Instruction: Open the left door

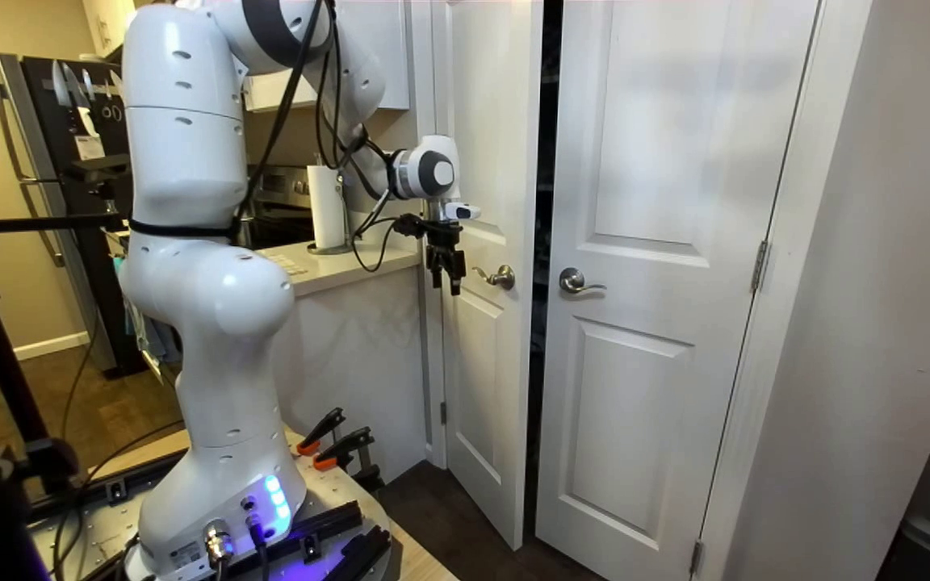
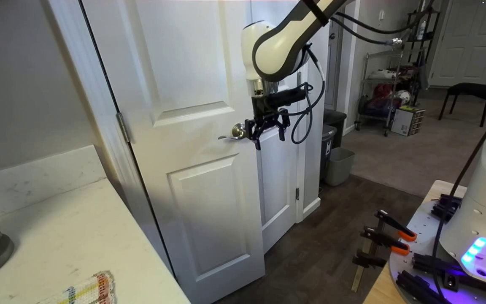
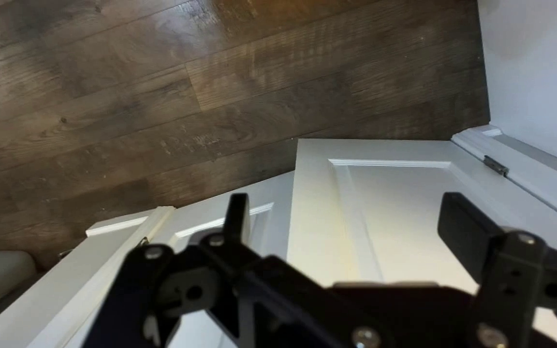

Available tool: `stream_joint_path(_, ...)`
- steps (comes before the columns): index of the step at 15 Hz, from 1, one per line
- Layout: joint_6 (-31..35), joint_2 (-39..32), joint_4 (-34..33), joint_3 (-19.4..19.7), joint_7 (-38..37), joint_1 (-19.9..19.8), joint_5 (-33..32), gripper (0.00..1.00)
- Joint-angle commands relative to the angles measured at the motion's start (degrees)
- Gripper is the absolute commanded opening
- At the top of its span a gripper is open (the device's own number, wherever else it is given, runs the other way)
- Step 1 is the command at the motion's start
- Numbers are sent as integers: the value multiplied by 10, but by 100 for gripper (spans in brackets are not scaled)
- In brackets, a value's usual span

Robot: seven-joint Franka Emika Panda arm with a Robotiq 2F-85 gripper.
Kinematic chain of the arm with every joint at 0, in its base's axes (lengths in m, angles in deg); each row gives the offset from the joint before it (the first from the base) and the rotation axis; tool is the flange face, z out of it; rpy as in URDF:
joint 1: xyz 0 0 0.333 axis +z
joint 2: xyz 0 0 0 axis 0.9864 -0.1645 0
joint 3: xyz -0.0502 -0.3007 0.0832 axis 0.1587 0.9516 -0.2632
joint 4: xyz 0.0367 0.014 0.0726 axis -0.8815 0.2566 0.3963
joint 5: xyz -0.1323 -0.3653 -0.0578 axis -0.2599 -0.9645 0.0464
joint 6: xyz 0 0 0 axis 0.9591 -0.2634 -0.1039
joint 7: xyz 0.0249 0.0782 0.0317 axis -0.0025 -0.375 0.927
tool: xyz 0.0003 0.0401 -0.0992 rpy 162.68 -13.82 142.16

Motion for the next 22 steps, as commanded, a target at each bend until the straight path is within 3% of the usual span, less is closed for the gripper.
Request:
stream_joint_path(1,16,52,60,9,-17,-33,-7,100)
stream_joint_path(6,133,70,94,24,15,-80,44,100)
stream_joint_path(10,215,41,81,30,17,-100,107,100)
stream_joint_path(15,245,18,62,36,9,-107,138,100)
stream_joint_path(22,247,-20,18,59,-49,-107,112,100)
